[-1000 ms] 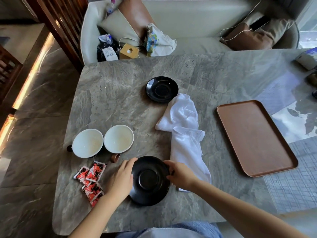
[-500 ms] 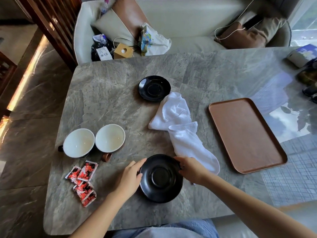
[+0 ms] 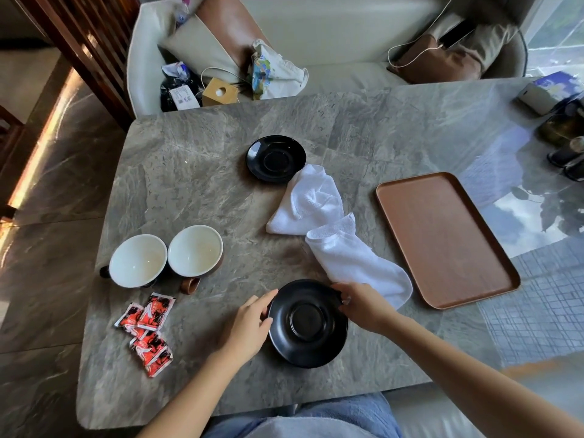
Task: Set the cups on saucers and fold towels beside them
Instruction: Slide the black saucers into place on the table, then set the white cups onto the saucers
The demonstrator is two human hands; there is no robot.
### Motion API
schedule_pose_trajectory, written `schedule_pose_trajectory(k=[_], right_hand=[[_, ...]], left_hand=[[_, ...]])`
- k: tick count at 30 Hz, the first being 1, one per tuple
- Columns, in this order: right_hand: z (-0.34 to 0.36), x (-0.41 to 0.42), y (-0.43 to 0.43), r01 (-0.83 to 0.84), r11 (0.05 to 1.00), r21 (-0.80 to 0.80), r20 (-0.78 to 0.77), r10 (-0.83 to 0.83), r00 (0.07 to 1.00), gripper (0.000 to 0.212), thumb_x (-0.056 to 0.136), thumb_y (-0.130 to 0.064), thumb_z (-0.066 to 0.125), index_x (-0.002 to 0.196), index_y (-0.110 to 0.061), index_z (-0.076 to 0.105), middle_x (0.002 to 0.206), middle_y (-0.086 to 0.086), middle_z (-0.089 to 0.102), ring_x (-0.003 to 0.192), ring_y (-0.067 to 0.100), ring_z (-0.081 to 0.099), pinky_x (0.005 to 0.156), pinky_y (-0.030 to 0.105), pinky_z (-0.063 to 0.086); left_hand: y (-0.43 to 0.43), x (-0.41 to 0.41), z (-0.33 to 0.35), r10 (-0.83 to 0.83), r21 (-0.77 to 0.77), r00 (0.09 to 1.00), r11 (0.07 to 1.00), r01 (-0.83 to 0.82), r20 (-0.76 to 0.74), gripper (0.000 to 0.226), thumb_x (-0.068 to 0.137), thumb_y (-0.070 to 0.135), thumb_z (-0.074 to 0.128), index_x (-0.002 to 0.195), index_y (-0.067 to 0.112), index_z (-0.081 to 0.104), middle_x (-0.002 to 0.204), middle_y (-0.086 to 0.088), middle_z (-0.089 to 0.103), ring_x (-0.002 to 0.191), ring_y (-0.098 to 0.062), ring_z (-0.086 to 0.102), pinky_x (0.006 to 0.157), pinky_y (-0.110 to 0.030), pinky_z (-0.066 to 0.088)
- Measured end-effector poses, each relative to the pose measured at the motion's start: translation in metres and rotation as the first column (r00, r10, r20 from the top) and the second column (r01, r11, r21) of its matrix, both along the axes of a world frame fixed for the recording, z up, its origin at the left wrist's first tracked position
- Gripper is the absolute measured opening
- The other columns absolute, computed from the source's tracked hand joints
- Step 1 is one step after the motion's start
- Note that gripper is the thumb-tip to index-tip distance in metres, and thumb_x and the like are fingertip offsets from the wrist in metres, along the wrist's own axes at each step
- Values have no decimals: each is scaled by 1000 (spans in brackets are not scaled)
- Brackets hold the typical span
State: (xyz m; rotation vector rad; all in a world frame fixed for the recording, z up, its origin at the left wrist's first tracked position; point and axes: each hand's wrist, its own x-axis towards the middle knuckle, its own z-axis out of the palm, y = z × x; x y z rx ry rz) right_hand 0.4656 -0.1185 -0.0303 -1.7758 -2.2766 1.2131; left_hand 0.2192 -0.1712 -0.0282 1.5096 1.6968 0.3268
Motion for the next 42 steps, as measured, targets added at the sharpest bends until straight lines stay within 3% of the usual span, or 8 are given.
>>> schedule_pose_trajectory(k=[4,11,14,18,21,26,30,42], right_hand=[[1,1,0,9,1000,2,3,-9,1000,19,80,-5,58,94,-14,67,78,4,68,72,20,61,68,36,53],[7,0,0,8,1000,7,21,-8,1000,18,81,-4,60,94,-14,67,77,6,65,74,24,61,67,34,51],[15,-2,1,26,1000,-4,37,-26,999,21,83,-5,58,97,-18,67,81,4,67,76,22,62,67,31,51],[31,-6,8,19,999,33,92,-22,996,22,86,-5,44,91,-12,64,71,7,65,53,14,51,44,20,39],[46,-21,21,9,1000,5,-23,-9,1000,19,85,-2,46,89,-4,64,73,17,65,51,8,46,49,25,39],[55,-75,55,11,999,-30,-161,-16,987,25,81,-5,53,82,-27,64,61,-10,61,51,1,54,57,19,45],[44,-127,72,-49,988,-147,-249,11,968,19,85,-11,60,102,-19,63,87,4,70,72,22,70,63,35,56],[25,-229,93,72,934,-351,-288,-181,940,47,94,-32,53,135,-14,39,122,9,56,82,21,66,72,42,59]], left_hand=[[-6,0,-1,19,-18,1000,1000,-18,21,58,87,6,58,138,29,43,97,4,54,73,-11,56,65,-6,40],[-6,2,-1,40,-38,997,999,-38,61,59,86,3,57,138,27,44,99,-2,62,79,-21,63,80,-27,51],[-6,-2,-4,66,-81,996,995,-62,56,60,87,12,58,141,28,37,100,5,63,76,-12,62,74,-21,49],[-11,-14,-6,229,-173,960,964,-201,161,60,88,17,57,143,17,34,92,12,63,82,-13,65,82,-27,50],[-14,-31,-8,414,-222,888,902,-371,201,56,89,14,57,140,10,34,85,14,65,85,-22,66,86,-36,50],[-16,-57,-2,717,-270,619,696,-665,322,59,92,11,54,141,7,22,91,13,62,74,-16,65,70,-31,51],[-10,-75,8,796,-306,459,585,-751,396,51,94,11,51,137,12,25,108,-2,58,75,-16,63,65,-26,46],[12,-94,11,803,-349,354,545,-763,480,14,95,17,49,108,21,48,97,5,61,72,-17,65,72,-27,43]])
